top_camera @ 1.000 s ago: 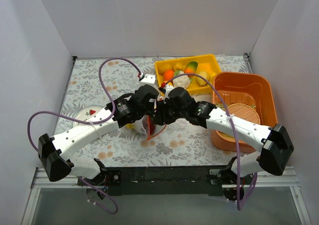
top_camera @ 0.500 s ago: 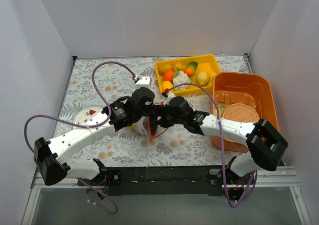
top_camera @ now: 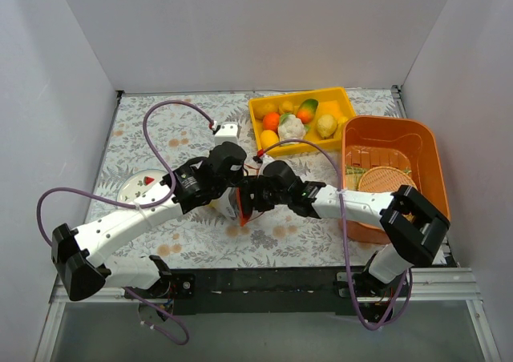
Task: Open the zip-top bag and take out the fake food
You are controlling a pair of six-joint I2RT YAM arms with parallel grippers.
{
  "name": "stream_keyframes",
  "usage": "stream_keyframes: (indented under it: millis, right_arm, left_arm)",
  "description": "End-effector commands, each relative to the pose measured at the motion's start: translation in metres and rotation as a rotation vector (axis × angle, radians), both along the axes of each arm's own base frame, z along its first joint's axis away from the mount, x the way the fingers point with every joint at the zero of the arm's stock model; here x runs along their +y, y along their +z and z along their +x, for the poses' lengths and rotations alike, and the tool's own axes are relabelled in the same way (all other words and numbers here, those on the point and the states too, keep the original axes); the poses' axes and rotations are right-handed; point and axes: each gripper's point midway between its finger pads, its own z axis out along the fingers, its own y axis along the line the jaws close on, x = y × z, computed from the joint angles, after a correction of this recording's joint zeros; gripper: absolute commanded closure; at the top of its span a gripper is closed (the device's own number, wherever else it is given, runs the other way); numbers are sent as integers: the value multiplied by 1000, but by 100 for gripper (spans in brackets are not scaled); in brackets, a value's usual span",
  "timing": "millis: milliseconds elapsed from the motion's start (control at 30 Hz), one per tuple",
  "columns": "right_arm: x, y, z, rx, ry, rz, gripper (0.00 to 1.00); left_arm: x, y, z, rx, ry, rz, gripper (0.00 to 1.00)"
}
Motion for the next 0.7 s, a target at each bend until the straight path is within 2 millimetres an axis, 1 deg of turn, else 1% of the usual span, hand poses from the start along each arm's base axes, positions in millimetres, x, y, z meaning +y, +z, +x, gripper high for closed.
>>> stream_keyframes:
  millis: [0,67,100,167,200,233,267,400,433,467,500,533,567,633,667]
  right_arm:
    - [6,32,10,-69,-14,34,61]
    - [4,40,13,-101,-16,30,67]
    - [3,49,14,-119,-17,36,68]
    - [3,60,14,-150,-3,44,69]
    - [1,64,13,-156,2,39,69]
    - [1,71,15,-181,7,42,70]
    - [0,73,17,-194,0,34,71]
    - [-9,88,22,-255,-22,24,71]
    - [-14,85,20,-254,-12,-4,71]
    - [-17,90,28,-280,-47,-21,72]
    - [-20,95,29,-300,-46,-24,72]
    - [-22,97,28,-304,-46,-32,72]
    - [-23,108,29,-324,-50,-20,72]
    - [-28,116,32,-349,-55,-26,72]
    - [-32,127,34,-358,-61,-22,72]
  left_arm:
    - [13,11,8,-59,67,-6,100]
    - [20,6,11,-54,91,13,100]
    - [24,4,12,-54,106,19,100]
    - [31,3,17,-52,126,15,100]
    - [31,-2,17,-40,118,16,100]
    - [36,-2,22,-40,134,8,100]
    - [37,-4,24,-36,134,9,100]
    - [46,-10,31,-20,163,11,100]
    - [52,-11,34,-18,182,12,100]
    - [56,-11,36,-15,194,14,100]
    - [60,-12,38,-12,208,15,100]
    - [69,-16,41,4,226,17,100]
    - [71,-17,43,11,228,12,100]
    - [80,-20,46,24,245,10,100]
    - [82,-20,46,26,248,7,100]
